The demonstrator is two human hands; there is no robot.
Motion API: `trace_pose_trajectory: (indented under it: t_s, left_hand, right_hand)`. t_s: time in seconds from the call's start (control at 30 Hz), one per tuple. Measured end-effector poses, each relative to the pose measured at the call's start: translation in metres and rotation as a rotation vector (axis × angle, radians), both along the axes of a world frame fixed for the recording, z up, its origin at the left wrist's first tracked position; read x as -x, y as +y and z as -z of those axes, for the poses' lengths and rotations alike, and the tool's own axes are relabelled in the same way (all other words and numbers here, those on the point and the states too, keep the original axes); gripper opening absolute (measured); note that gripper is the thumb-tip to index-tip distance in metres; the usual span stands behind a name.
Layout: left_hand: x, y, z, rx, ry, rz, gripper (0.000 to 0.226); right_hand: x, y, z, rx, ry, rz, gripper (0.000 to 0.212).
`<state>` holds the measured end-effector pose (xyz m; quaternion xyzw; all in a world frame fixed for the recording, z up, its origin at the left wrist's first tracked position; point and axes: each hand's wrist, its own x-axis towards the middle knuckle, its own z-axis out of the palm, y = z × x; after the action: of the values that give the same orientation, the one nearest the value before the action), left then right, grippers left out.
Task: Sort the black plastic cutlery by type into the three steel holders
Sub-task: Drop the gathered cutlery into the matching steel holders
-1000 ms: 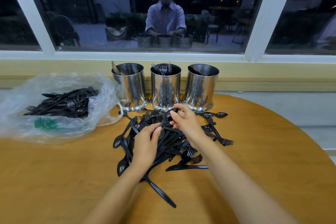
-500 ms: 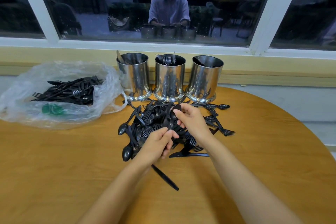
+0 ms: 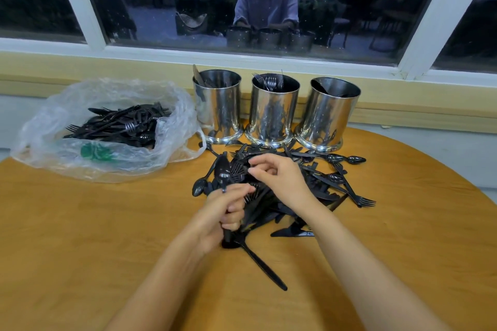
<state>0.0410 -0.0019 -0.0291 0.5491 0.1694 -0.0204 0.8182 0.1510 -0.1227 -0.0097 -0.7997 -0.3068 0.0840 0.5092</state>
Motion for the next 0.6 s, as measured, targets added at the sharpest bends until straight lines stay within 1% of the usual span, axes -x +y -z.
trace_pose_trajectory:
  t_s: [0.07,0.13,0.2,0.23,0.3,0.4,0.47,0.5,0.6]
  left_hand:
    - [-0.001,0.017,0.004,0.038,0.009,-0.086,0.017]
    - [-0.003,0.030,0.009,0.045,0.024,-0.161,0.022]
    - [-0.004,0.039,0.013,0.067,0.027,-0.215,0.023]
    - [-0.005,0.043,0.015,0.083,0.024,-0.234,0.023]
    - [-0.006,0.049,0.017,0.097,0.018,-0.253,0.023]
    - [-0.007,0.054,0.019,0.094,0.015,-0.254,0.023]
    - [-0.009,0.056,0.018,0.094,0.016,-0.246,0.022]
    - [-0.010,0.057,0.017,0.095,0.018,-0.242,0.022]
    - [-0.013,0.058,0.016,0.092,0.021,-0.243,0.023]
  right_hand:
    - [-0.004,0.007,0.016,0.170,-0.049,0.047,0.018]
    - [0.000,0.016,0.030,0.382,-0.142,0.026,0.030]
    - [0.007,0.027,0.037,0.605,-0.304,0.038,0.043]
    - [0.009,0.032,0.039,0.686,-0.384,0.065,0.045]
    - [0.010,0.039,0.039,0.760,-0.503,0.102,0.040]
    - [0.005,0.042,0.035,0.732,-0.576,0.129,0.032]
    - [-0.005,0.036,0.030,0.673,-0.580,0.128,0.030]
    - [-0.012,0.031,0.027,0.600,-0.532,0.113,0.029]
    - [-0.028,0.013,0.010,0.292,-0.225,0.069,0.026]
